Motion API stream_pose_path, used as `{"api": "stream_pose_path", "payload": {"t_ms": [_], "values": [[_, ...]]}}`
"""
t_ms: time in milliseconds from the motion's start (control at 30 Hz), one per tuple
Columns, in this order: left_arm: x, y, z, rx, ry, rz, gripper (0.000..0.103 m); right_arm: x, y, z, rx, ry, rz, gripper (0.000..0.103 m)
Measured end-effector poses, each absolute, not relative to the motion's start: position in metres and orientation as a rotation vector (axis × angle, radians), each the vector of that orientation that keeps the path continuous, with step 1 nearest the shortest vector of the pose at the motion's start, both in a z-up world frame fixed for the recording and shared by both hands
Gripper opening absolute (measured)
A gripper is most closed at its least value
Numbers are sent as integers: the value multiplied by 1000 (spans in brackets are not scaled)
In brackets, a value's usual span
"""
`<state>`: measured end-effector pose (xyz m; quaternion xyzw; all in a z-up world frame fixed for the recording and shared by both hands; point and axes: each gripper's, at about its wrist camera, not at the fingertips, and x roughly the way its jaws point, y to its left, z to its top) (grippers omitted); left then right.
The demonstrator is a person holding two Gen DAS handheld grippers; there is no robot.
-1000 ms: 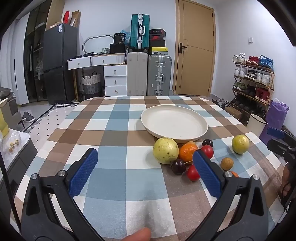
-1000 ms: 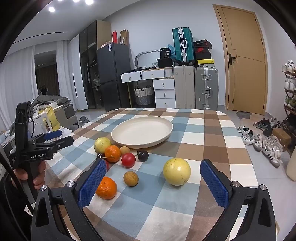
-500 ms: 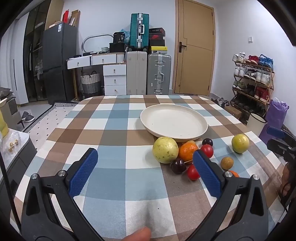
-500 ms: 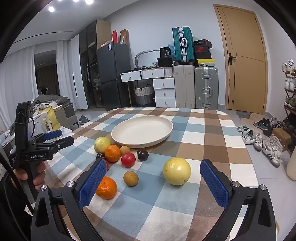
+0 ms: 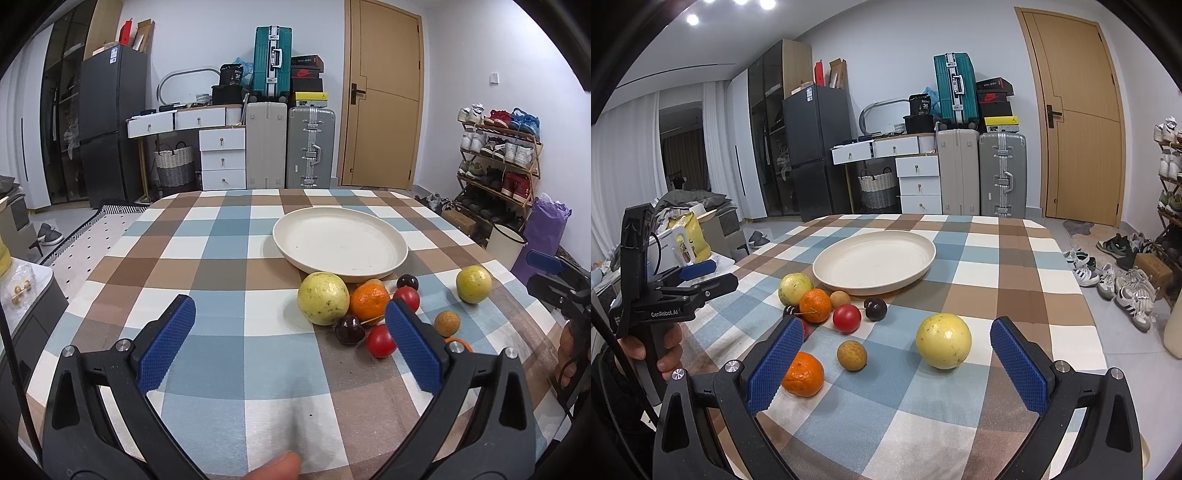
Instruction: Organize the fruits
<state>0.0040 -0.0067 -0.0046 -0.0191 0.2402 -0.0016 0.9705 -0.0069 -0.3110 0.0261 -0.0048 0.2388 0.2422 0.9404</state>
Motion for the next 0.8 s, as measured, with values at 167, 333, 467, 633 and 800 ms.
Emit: {"api": "stream_pose_path", "payload": {"t_ms": [167,333,467,633,800], "values": [[5,-10,-5,-36,486,-12,102,-8,-312,23,-8,490,494,103],[4,-10,-6,-38,484,-9,102,-5,-312,23,-9,491,488,103],[6,-10,-8,-42,485,-6,102,-6,-311,21,-9,491,487,103],[4,-6,-7,-45,484,-7,102,-5,-309,20,-7,494,487,103],[4,-6,-7,-47,485,-11,102,-5,-309,20,-7,494,486,103]]}}
